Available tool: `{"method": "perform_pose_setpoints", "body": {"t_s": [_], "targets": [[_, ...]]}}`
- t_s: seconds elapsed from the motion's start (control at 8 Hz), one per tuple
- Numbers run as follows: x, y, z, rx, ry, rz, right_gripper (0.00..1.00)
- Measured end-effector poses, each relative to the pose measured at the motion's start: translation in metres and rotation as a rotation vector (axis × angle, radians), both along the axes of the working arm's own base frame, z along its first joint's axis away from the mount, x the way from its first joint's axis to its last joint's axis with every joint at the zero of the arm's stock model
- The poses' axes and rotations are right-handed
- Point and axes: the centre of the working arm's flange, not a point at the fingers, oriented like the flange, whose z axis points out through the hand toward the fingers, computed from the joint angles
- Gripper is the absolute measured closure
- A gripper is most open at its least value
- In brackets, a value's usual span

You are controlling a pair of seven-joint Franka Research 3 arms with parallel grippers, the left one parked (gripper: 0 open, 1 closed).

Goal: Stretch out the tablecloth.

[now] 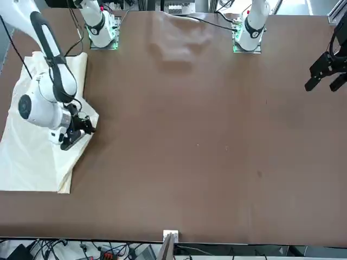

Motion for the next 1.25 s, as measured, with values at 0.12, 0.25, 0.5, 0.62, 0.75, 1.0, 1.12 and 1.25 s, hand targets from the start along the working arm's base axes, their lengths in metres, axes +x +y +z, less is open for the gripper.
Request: {"method": "perform_pose_setpoints", "body": {"t_s": [0.12,0.25,0.5,0.62,0.75,1.0,1.12,1.25], "targets": [[0.004,0.02,-0.002,0.004,0.007,-0.014,0.98],[0.009,0.037,-0.004,0.01,0.012,-0.027,0.98],[0.016,0.068,-0.008,0.048,0.025,-0.044,0.98],[0.018,0.08,-0.011,0.069,0.032,-0.049,0.98],[0.018,0.089,-0.013,0.081,0.04,-0.053,0.98],[0.017,0.101,-0.015,0.09,0.051,-0.061,0.98],[0.017,0.109,-0.016,0.108,0.057,-0.071,0.98],[0.017,0.119,-0.015,0.129,0.063,-0.081,0.98]]}}
